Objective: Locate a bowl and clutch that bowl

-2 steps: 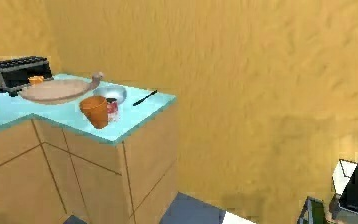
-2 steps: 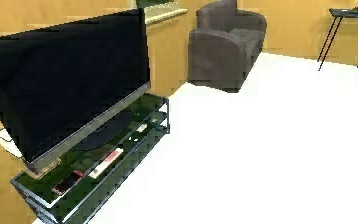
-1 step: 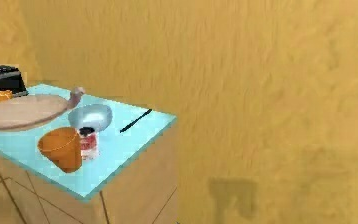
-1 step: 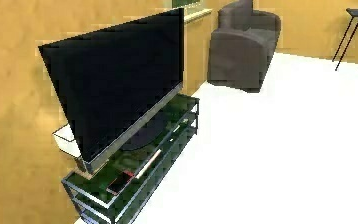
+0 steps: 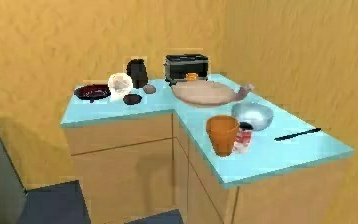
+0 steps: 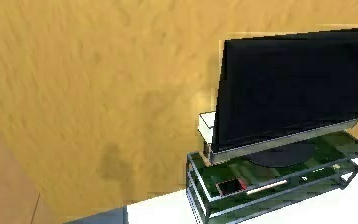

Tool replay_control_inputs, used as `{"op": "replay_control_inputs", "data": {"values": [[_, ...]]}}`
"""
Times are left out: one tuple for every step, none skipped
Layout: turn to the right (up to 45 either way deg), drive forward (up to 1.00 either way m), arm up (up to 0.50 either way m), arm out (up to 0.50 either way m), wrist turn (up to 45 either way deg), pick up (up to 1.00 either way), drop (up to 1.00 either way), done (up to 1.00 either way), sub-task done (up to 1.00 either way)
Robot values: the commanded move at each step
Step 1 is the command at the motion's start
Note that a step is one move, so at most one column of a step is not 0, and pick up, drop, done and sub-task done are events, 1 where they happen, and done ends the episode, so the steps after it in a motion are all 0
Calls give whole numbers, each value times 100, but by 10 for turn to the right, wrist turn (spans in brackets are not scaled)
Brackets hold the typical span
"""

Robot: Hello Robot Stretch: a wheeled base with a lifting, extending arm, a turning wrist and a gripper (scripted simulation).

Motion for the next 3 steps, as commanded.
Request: {"op": "replay_control_inputs", "data": {"values": [[-450,0,0,0,0,0,0,0,0],[-210,0,0,0,0,0,0,0,0],[450,0,0,0,0,0,0,0,0]]}}
